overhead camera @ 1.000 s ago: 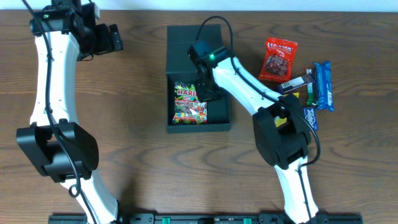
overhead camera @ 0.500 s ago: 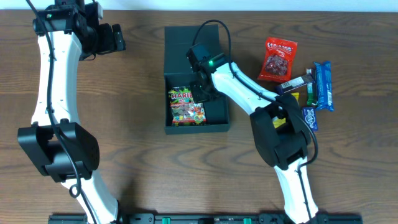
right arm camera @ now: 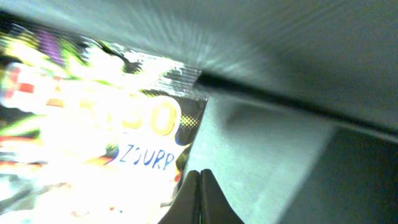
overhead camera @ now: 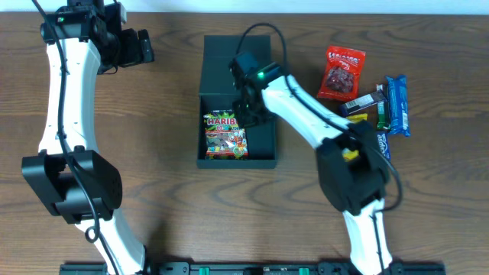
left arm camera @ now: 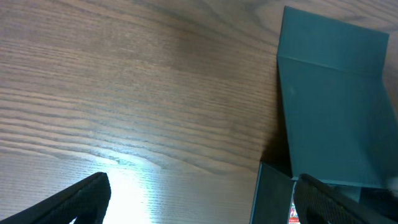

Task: Pack container
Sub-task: 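Move the right gripper back and grasp the red Hacks bag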

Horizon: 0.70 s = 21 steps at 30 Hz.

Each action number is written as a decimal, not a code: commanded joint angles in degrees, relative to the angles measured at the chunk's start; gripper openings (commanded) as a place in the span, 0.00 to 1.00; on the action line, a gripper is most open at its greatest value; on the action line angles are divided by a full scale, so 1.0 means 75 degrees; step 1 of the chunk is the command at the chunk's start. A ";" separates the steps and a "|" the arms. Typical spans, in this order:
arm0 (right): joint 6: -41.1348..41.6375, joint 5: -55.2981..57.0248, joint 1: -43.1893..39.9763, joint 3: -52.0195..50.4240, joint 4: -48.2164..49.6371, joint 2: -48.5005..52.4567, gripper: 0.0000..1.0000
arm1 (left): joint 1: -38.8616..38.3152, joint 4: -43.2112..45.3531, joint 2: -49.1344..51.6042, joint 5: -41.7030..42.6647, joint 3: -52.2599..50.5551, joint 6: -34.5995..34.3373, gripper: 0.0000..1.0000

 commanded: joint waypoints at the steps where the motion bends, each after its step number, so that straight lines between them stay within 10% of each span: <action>1: -0.0032 0.0950 -0.0306 0.0268 0.0213 -0.1352 0.01 | 0.0006 0.0012 -0.0169 0.0026 -0.0070 0.0169 0.95; 18: 0.0414 0.3736 -0.2308 0.0251 0.0868 0.0090 0.02 | 0.0003 0.0073 -0.0169 0.0032 -0.0166 0.0160 0.95; 21: 0.0562 0.3759 -0.2451 0.0251 0.0924 0.0224 0.32 | 0.0003 0.0061 -0.0169 0.0032 -0.0166 0.0157 0.95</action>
